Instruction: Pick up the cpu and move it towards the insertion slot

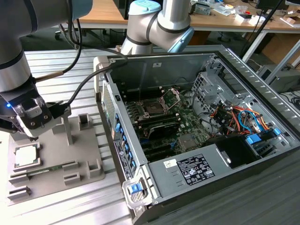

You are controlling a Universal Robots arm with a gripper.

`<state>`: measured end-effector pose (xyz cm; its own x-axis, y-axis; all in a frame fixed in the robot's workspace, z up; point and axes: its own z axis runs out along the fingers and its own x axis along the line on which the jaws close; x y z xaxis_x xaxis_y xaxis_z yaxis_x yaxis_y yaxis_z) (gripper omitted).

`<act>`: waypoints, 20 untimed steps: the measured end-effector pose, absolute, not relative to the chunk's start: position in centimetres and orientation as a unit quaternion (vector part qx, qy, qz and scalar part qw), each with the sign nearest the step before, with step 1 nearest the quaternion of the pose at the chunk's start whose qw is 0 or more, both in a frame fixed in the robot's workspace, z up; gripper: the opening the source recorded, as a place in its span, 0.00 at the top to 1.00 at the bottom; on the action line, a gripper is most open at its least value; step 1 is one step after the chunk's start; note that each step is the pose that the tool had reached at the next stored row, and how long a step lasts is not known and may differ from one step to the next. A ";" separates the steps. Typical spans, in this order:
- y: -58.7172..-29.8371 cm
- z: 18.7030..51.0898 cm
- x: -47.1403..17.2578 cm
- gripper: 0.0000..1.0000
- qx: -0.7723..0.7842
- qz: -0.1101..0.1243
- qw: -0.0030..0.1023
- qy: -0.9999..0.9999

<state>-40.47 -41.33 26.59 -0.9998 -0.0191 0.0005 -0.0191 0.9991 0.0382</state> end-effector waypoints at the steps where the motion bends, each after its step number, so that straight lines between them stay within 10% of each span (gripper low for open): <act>1: -41.3 26.6 -40.5 0.89 0.010 -0.019 0.000 -1.000; 20: -41.3 26.3 -41.2 0.89 0.010 -0.019 0.000 -1.000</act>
